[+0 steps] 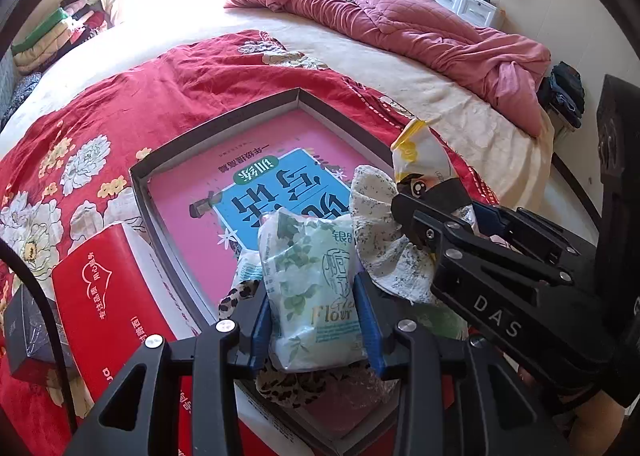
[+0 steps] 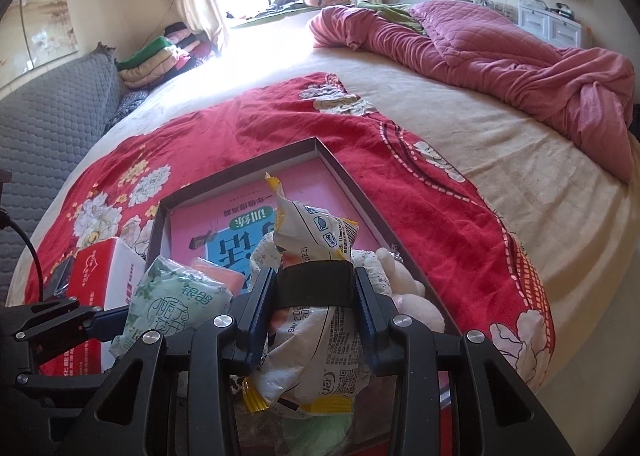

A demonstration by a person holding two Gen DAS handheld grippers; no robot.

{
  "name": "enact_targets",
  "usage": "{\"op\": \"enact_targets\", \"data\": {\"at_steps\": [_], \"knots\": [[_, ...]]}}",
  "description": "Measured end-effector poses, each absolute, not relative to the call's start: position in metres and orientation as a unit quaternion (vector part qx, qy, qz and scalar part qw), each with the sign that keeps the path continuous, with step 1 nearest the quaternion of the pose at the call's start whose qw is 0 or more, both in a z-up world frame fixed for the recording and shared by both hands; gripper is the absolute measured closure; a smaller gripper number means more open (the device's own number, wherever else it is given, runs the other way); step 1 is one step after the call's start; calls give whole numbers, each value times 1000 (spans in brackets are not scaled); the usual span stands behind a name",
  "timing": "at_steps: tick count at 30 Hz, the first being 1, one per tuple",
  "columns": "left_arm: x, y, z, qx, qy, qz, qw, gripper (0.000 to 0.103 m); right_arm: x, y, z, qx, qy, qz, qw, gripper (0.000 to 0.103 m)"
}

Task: Organize soft objects
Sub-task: 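Carry the tissue packet with the left tool while the right tool carries the snack bag to the tray, then open the left tool over the tray while the right tool releases the snack bag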

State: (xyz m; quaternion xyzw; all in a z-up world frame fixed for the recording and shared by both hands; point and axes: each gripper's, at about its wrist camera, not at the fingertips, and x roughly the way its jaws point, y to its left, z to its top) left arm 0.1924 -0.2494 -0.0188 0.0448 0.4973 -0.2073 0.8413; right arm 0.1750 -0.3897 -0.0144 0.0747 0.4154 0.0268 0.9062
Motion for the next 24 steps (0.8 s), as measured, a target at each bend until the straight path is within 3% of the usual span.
{"op": "enact_targets", "data": {"at_steps": [11, 15, 18, 24], "knots": [[198, -244, -26, 29, 503, -209, 838, 62, 182, -395, -22, 131, 415, 62, 898, 58], [198, -243, -26, 22, 503, -211, 837, 62, 178, -394, -16, 132, 405, 64, 902, 47], [199, -243, -26, 17, 506, -212, 836, 62, 172, -394, -8, 127, 390, 60, 910, 46], [198, -243, -24, 11, 506, -214, 836, 52, 157, -397, 13, 107, 364, 39, 925, 37]]}}
